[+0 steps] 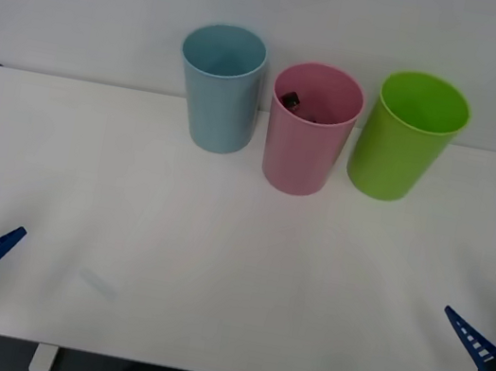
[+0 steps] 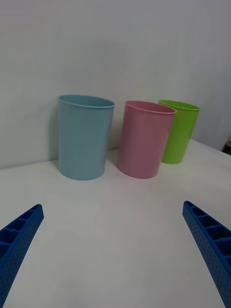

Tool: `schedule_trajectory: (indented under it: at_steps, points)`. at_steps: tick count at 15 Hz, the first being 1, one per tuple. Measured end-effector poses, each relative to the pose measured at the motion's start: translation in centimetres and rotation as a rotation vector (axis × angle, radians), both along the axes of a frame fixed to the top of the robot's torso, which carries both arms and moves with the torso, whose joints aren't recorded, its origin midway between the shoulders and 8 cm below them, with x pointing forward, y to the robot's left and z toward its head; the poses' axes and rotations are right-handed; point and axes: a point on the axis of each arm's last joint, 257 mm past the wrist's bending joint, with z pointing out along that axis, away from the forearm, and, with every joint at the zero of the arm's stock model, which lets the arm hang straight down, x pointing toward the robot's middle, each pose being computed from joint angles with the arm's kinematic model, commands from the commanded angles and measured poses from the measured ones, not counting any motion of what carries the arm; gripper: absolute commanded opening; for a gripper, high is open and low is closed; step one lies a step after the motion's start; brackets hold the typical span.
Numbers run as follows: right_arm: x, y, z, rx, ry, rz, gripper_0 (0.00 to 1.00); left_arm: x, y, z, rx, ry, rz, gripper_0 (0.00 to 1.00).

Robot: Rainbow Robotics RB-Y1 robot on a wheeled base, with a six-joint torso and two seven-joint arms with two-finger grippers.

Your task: Grasp the object on the table and drop it into the matching bin: aluminum can to the light blue bin, PET bottle to the pink bin.

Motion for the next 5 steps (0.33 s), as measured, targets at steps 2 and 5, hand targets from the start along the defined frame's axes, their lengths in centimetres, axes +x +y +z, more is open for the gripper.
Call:
schedule_trajectory:
  at_steps: [2, 5]
  points:
    - [-0.49, -0.2, -0.29, 0.004, 0.01, -0.003, 1.0, 0.0, 0.0, 0.0, 0.0, 0.0, 0.0, 1.0]
    - [-0.69, -0.26, -0.48, 0.003, 0.015, -0.004, 1.0, 0.0, 0.0, 0.0, 0.0, 0.0, 0.0, 1.0]
